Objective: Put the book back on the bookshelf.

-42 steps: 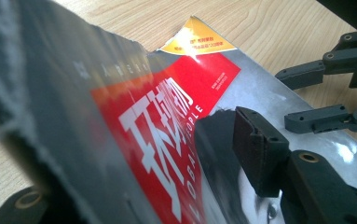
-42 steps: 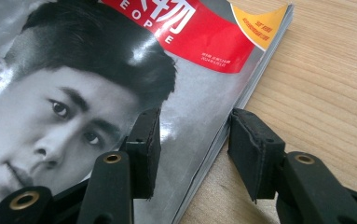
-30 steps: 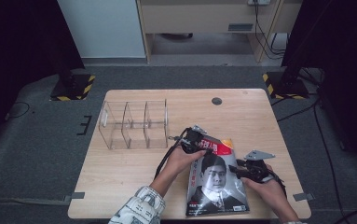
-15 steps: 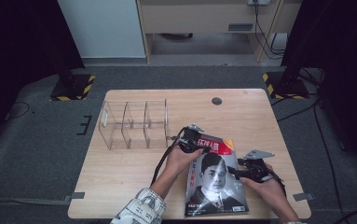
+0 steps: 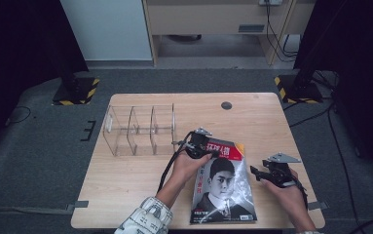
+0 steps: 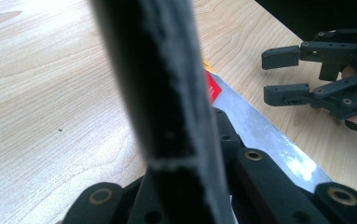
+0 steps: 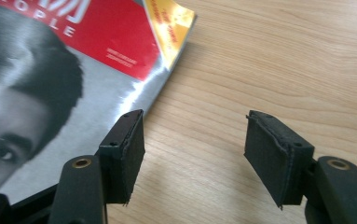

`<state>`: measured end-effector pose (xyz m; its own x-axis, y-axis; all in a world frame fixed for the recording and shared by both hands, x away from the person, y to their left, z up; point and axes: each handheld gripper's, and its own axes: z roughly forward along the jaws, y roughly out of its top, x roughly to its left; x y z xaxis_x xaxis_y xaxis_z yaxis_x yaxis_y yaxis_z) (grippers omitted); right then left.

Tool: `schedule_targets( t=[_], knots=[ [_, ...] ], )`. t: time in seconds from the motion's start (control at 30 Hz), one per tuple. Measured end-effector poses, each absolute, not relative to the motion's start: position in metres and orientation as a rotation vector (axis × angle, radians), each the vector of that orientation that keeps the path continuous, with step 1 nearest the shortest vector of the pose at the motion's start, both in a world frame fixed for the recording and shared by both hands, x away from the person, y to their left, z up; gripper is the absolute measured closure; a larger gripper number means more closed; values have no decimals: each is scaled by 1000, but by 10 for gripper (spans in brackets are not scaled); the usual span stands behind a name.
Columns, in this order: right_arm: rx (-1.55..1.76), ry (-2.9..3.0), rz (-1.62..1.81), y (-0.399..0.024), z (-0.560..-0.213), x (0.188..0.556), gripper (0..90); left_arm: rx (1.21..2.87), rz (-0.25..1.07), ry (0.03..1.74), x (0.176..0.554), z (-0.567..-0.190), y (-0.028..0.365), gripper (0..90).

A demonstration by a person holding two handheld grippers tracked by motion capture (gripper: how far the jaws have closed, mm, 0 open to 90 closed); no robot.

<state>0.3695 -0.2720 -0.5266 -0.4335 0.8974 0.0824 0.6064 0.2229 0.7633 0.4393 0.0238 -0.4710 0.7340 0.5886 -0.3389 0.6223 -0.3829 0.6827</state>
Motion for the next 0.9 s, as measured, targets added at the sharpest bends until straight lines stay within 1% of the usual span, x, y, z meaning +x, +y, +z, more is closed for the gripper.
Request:
schedule_targets(
  t=[0.27, 0.5, 0.9],
  knots=[
    [1417, 2113, 1021, -277, -531, 371, 398, 2075, -50, 898, 437, -465, 24, 850],
    [1457, 2086, 1007, -280, -535, 372, 386, 2064, -37, 889, 438, -454, 26, 859],
    [1422, 2083, 986, -281, -537, 372, 371, 2061, -12, 863, 438, -437, 29, 863]
  ],
)
